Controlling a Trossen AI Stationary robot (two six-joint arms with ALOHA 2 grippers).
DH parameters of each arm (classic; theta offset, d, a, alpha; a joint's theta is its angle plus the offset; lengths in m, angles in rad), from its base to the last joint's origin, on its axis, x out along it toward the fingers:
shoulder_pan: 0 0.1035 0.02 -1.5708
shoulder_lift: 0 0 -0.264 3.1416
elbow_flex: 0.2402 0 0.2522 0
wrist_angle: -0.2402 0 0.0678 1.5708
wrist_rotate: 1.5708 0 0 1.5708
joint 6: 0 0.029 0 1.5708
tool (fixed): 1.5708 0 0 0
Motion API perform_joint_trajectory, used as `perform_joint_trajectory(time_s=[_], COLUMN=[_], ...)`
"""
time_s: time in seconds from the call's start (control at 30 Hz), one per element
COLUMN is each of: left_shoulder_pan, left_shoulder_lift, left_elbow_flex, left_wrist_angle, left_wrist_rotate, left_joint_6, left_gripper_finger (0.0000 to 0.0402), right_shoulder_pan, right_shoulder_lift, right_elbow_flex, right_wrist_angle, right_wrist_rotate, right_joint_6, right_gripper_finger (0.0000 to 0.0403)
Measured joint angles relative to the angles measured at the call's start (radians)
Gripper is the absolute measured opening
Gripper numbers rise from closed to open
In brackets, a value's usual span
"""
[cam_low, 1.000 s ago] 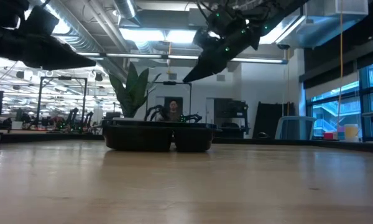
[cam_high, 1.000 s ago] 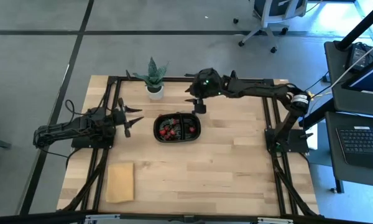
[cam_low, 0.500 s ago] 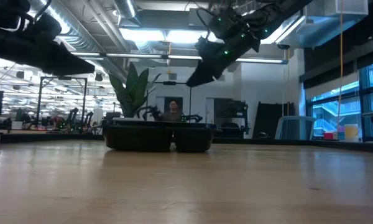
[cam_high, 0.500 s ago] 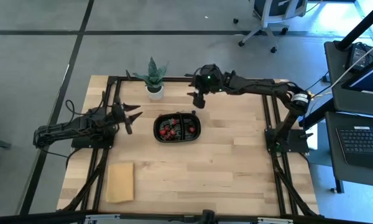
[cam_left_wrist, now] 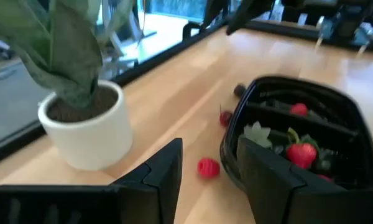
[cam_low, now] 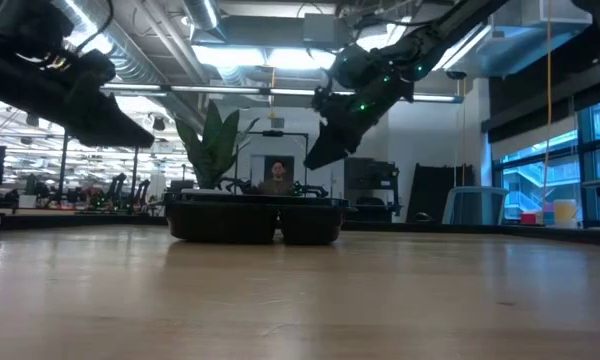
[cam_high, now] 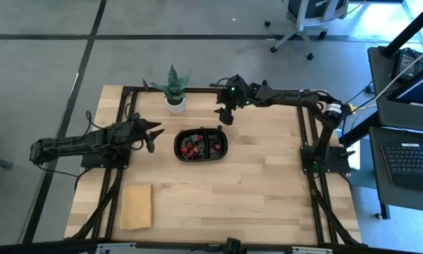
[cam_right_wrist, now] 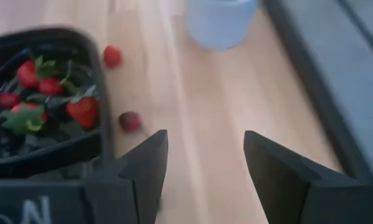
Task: Pick and placing Produce into tupperware
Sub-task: Move the black bin to the middle left of the table
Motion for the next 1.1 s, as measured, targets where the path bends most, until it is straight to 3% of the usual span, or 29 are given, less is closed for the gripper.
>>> perform_joint_trajectory(time_s=[0.27, 0.67, 0.87, 1.1], left_shoulder_pan=[0.0, 0.0, 0.0, 0.0], left_shoulder_lift=[0.073, 0.074, 0.074, 0.074], left_elbow_flex=[0.001, 0.001, 0.001, 0.001], left_wrist_angle=[0.05, 0.048, 0.048, 0.047], left_wrist_rotate=[-0.02, -0.028, -0.028, -0.028], left_joint_6=[-0.02, -0.017, -0.016, -0.016], left_gripper_finger=[0.0147, 0.0147, 0.0147, 0.0147], right_shoulder_pan=[0.049, 0.083, 0.102, 0.146], right_shoulder_lift=[0.076, 0.118, 0.118, 0.118], right_elbow_flex=[0.0, -0.001, -0.001, -0.001], right_wrist_angle=[-0.005, 0.009, -0.016, -0.006], right_wrist_rotate=[0.001, 0.008, -0.093, -0.084], right_joint_6=[-0.052, -0.11, -0.109, -0.139], right_gripper_finger=[0.0213, 0.0213, 0.0213, 0.0213])
